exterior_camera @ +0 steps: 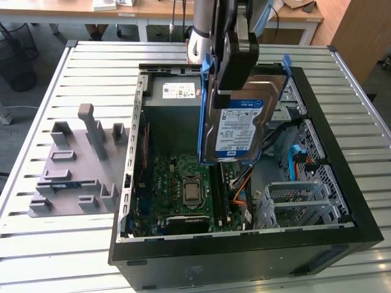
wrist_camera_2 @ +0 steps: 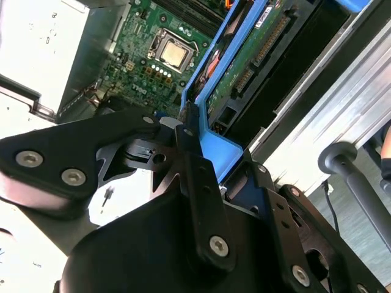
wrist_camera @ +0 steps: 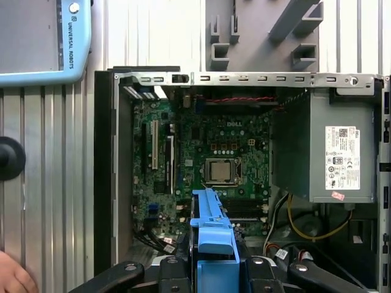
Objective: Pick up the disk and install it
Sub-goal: 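Insert the disk into the insertion slot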
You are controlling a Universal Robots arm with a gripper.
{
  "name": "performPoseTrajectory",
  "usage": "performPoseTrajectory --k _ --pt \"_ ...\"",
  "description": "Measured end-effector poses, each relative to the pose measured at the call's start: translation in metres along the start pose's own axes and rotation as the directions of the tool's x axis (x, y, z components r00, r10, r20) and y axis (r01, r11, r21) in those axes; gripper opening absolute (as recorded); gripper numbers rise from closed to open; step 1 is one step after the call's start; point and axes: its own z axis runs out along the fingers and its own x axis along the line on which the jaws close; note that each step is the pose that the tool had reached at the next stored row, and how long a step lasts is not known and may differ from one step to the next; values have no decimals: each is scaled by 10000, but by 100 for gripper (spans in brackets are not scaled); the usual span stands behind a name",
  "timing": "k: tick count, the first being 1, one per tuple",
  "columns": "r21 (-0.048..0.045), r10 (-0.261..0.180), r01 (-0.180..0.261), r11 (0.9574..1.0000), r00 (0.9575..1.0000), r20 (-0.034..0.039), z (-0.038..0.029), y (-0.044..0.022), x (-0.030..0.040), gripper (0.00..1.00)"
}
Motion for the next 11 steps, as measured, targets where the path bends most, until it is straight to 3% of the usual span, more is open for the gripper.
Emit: performPoseTrajectory --k 7,11 --pt "0 0 0 10000 10000 0 2 -139 40 36" --pt "-1 -1 1 10000 10000 0 4 -176 69 36"
